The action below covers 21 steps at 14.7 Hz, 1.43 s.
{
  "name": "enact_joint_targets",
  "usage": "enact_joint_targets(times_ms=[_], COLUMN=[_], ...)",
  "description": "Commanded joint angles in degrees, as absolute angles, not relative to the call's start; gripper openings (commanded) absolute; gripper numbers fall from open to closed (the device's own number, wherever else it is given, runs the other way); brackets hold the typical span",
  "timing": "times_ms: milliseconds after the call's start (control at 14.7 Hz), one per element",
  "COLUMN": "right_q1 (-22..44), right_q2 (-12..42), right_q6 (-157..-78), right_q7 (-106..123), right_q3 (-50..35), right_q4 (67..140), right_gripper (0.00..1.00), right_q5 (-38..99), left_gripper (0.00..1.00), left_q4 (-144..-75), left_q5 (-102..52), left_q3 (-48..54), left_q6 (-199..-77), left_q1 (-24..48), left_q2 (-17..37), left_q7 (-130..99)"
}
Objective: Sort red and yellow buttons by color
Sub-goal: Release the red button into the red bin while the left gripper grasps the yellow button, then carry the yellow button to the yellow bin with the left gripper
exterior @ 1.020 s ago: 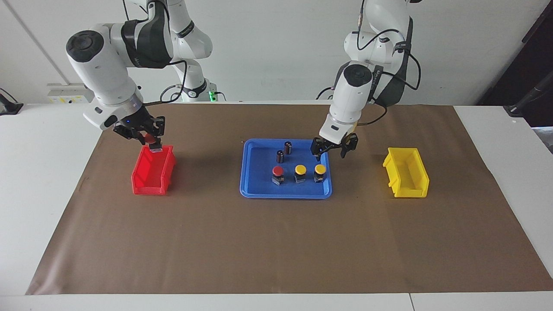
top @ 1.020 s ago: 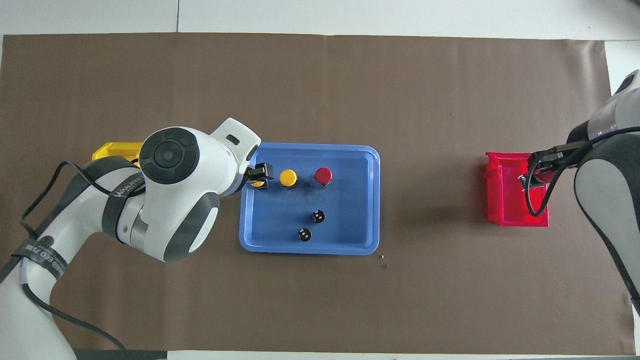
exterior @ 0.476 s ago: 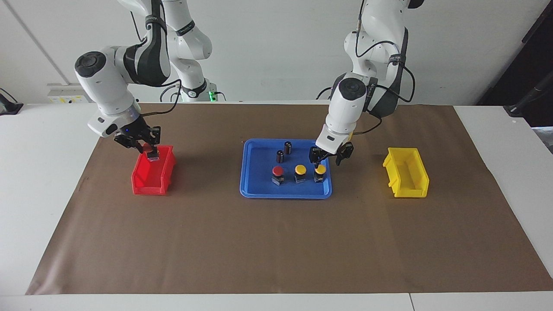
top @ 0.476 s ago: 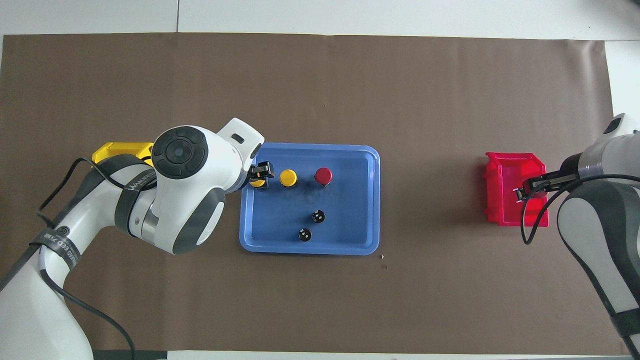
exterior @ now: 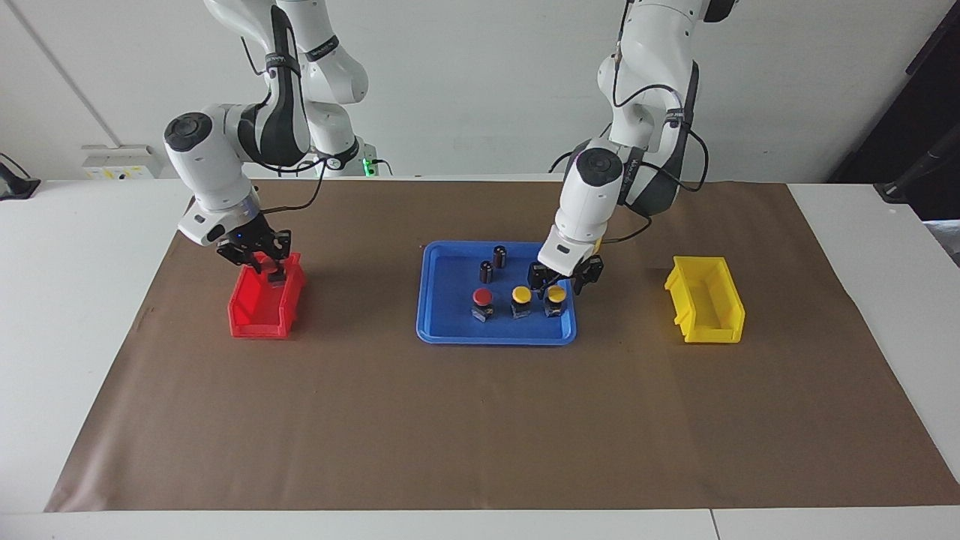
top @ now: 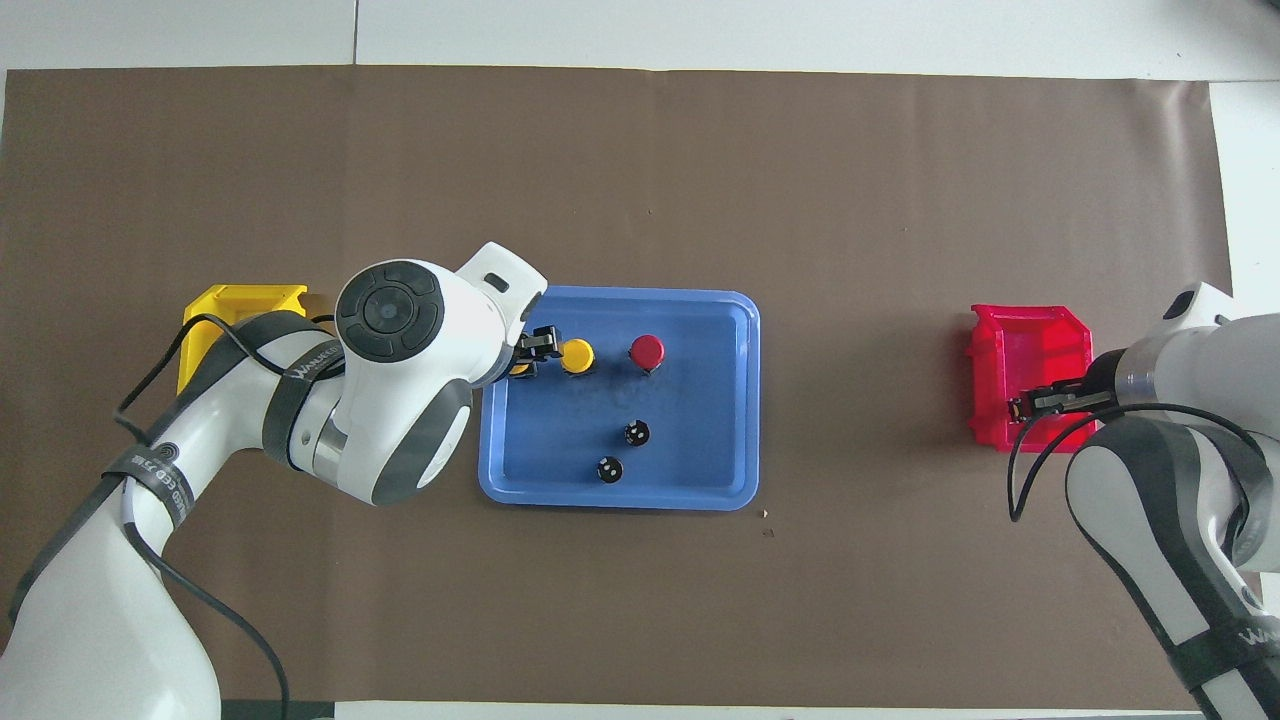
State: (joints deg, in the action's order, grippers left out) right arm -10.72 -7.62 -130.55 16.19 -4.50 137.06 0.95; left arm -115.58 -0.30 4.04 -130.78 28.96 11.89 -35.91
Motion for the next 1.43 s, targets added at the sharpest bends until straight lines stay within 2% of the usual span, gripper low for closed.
enact_joint_targets(times_ms=[0,136,340,408,544,748,884,1088,1156,1224,1360], right_q1=[-12.8,-14.7,-14.6,-14.4,-13.9,-13.9,-13.9,-13.5,-13.1,-13.2,-13.1], right_q2=[-9.9,-10.1,-10.7,-10.7,-10.7,-10.7,-10.6,-9.4,-9.4,-9.4,-9.3], right_q6=[-131.8,-132.4,-132.7,-132.7,-134.1,-134.7,-134.8,-139.1,-139.0,-139.0,-138.7], right_q7=[20.3,21.7,21.2,21.1,21.0,21.1,21.0,21.1,21.2,21.4,21.4], right_q3=[-5.0,-5.0,-5.0,-5.0,-5.0,-5.0,-5.0,-5.0,-5.0,-5.0,-5.0], right_q4=[139.7,140.5,141.9,141.9,141.9,142.1,142.3,143.3,143.3,143.3,143.0], right_gripper=[0.31,0.31,0.32,0.32,0.32,0.32,0.32,0.34,0.39,0.52,0.63], right_q5=[2.0,2.1,2.2,3.1,4.4,4.5,4.5,4.6,4.6,4.6,4.5], left_gripper=[0.02,0.01,0.01,0.01,0.01,0.01,0.01,0.01,0.01,0.01,0.01], left_q4=[-115.3,-114.8,-109.7,-107.9,-107.2,-106.0,-106.0,-107.1,-108.9,-110.8,-113.8], left_q5=[0.3,0.3,-0.6,-0.5,-0.8,-2.8,-2.8,-2.7,-2.6,-2.5,-2.5], left_q3=[3.3,3.3,3.3,3.3,2.5,2.5,2.3,2.2,2.2,2.2,2.2], left_q6=[-131.5,-129.6,-121.2,-117.1,-110.0,-99.7,-98.9,-101.4,-103.2,-104.8,-107.5], left_q1=[30.1,30.1,30.1,29.8,28.0,16.6,7.6,1.4,1.0,0.9,0.5], left_q2=[12.1,12.1,11.8,10.9,5.8,-0.2,-0.9,-1.0,-1.7,-2.5,-3.5], left_q7=[-38.4,-38.7,-38.5,-37.8,-31.9,-13.9,-1.1,4.6,4.4,4.2,4.1])
